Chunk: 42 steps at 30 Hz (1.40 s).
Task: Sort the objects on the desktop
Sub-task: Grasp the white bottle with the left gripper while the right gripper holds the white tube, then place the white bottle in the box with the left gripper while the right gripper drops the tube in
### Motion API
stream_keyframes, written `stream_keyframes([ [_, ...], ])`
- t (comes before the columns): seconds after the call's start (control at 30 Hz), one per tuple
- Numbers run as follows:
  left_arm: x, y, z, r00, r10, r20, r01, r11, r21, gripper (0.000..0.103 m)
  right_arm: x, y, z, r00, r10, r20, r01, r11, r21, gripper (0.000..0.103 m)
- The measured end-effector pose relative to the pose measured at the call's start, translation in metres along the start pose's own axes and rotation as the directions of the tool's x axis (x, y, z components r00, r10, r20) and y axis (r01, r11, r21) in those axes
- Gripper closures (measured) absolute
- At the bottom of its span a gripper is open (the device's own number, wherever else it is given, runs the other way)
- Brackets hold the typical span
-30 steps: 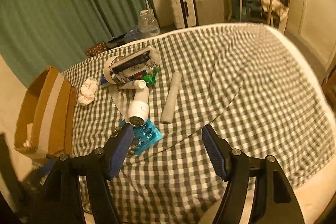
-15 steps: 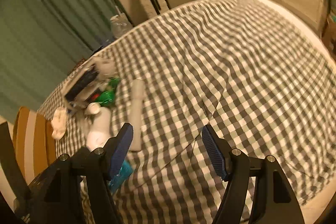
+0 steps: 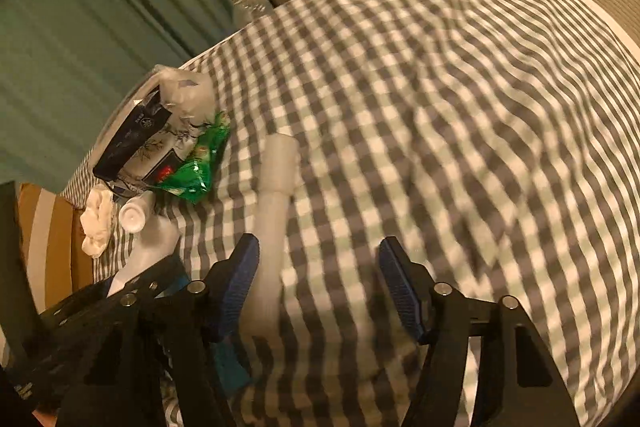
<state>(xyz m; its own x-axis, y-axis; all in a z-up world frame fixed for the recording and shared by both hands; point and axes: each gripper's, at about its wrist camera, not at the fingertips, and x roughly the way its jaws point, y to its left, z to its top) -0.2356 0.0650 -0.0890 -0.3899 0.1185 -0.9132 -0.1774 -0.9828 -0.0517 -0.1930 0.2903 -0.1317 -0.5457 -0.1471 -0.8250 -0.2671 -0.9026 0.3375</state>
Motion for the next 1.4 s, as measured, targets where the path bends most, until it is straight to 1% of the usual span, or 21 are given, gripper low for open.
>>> stream_keyframes([
  [0.1, -0.005, 0.014, -0.009, 1.0, -0.013, 0.01, 0.014, 1.0, -0.023, 0.059, 0.015, 0.012, 0.004, 1.0, -0.008, -0.024, 0.008, 1.0, -0.03, 0.041],
  [0.2, -0.013, 0.018, -0.02, 0.999, -0.043, 0.01, 0.044, 0.999, -0.009, 0.059, 0.024, 0.019, 0.005, 0.999, -0.04, -0.016, 0.039, 0.997, -0.065, 0.041],
  [0.23, -0.016, 0.019, -0.024, 0.999, -0.039, 0.007, 0.039, 0.999, 0.0, 0.059, 0.029, 0.022, 0.006, 0.998, -0.058, -0.013, 0.057, 0.995, -0.083, 0.045],
  [0.27, -0.022, 0.022, -0.029, 1.0, -0.032, 0.001, 0.032, 0.999, 0.006, 0.059, 0.029, 0.026, 0.004, 0.996, -0.094, -0.002, 0.094, 0.989, -0.111, 0.058],
  [0.3, -0.026, 0.025, -0.031, 0.999, -0.034, -0.003, 0.034, 0.999, 0.005, 0.059, 0.025, 0.03, 0.001, 0.996, -0.09, 0.019, 0.092, 0.986, -0.138, 0.069],
  [0.33, -0.033, 0.028, -0.034, 0.999, -0.045, -0.004, 0.045, 0.999, 0.002, 0.059, 0.023, 0.032, -0.001, 0.998, -0.064, 0.017, 0.066, 0.988, -0.141, 0.091],
  [0.37, -0.042, 0.032, -0.039, 0.998, -0.062, 0.005, 0.062, 0.998, -0.001, 0.059, 0.02, 0.033, -0.004, 0.997, -0.066, 0.026, 0.069, 0.988, -0.141, 0.092],
  [0.43, -0.057, 0.037, -0.043, 0.998, -0.062, 0.025, 0.062, 0.998, -0.001, 0.059, 0.012, 0.037, -0.011, 0.995, -0.081, 0.05, 0.089, 0.983, -0.161, 0.092],
  [0.53, -0.08, 0.048, -0.054, 0.998, -0.058, 0.032, 0.058, 0.998, 0.012, 0.059, -0.011, 0.044, -0.022, 0.99, -0.096, 0.102, 0.114, 0.976, -0.186, 0.093],
  [0.6, -0.092, 0.043, -0.055, 0.996, -0.077, 0.044, 0.076, 0.997, 0.017, 0.059, -0.033, 0.05, -0.029, 0.985, -0.099, 0.139, 0.127, 0.971, -0.205, 0.093],
  [0.67, -0.111, 0.047, -0.063, 0.99, -0.118, 0.083, 0.116, 0.993, 0.029, 0.059, -0.057, 0.057, -0.038, 0.983, -0.067, 0.173, 0.104, 0.971, -0.214, 0.093],
  [0.73, -0.117, 0.037, -0.06, 0.987, -0.125, 0.097, 0.121, 0.992, 0.047, 0.059, -0.073, 0.062, -0.042, 0.982, -0.036, 0.187, 0.076, 0.975, -0.208, 0.093],
  [0.83, -0.14, 0.036, -0.065, 0.982, -0.142, 0.126, 0.135, 0.989, 0.068, 0.059, -0.105, 0.068, -0.052, 0.98, -0.001, 0.197, 0.042, 0.978, -0.202, 0.093],
  [0.9, -0.155, 0.037, -0.07, 0.976, -0.159, 0.146, 0.15, 0.986, 0.069, 0.059, -0.126, 0.084, -0.058, 0.975, 0.029, 0.221, 0.019, 0.977, -0.214, 0.093],
  [0.97, -0.166, 0.043, -0.07, 0.973, -0.162, 0.165, 0.152, 0.986, 0.07, 0.059, -0.142, 0.102, -0.062, 0.971, 0.037, 0.235, 0.025, 0.967, -0.253, 0.093],
  [1.03, -0.179, 0.053, -0.07, 0.973, -0.153, 0.174, 0.145, 0.988, 0.061, 0.059, -0.16, 0.114, -0.065, 0.967, 0.082, 0.242, -0.013, 0.962, -0.274, 0.093],
  [1.1, -0.188, 0.061, -0.068, 0.972, -0.146, 0.187, 0.137, 0.989, 0.06, 0.059, -0.177, 0.129, -0.068, 0.957, 0.133, 0.258, -0.059, 0.959, -0.279, 0.093],
  [1.17, -0.203, 0.074, -0.067, 0.972, -0.125, 0.201, 0.113, 0.991, 0.068, 0.059, -0.193, 0.148, -0.075, 0.949, 0.148, 0.279, -0.057, 0.949, -0.31, 0.093],
  [1.3, -0.232, 0.104, -0.065, 0.973, -0.061, 0.225, 0.044, 0.996, 0.082, 0.059, -0.213, 0.179, -0.083, 0.943, 0.181, 0.279, -0.071, 0.929, -0.364, 0.093],
  [1.37, -0.246, 0.12, -0.064, 0.969, -0.01, 0.245, -0.013, 0.996, 0.093, 0.059, -0.222, 0.196, -0.087, 0.937, 0.186, 0.294, -0.06, 0.918, -0.392, 0.093],
  [1.4, -0.251, 0.127, -0.063, 0.967, -0.008, 0.254, -0.017, 0.995, 0.097, 0.059, -0.225, 0.204, -0.088, 0.935, 0.201, 0.291, -0.071, 0.913, -0.401, 0.093],
])
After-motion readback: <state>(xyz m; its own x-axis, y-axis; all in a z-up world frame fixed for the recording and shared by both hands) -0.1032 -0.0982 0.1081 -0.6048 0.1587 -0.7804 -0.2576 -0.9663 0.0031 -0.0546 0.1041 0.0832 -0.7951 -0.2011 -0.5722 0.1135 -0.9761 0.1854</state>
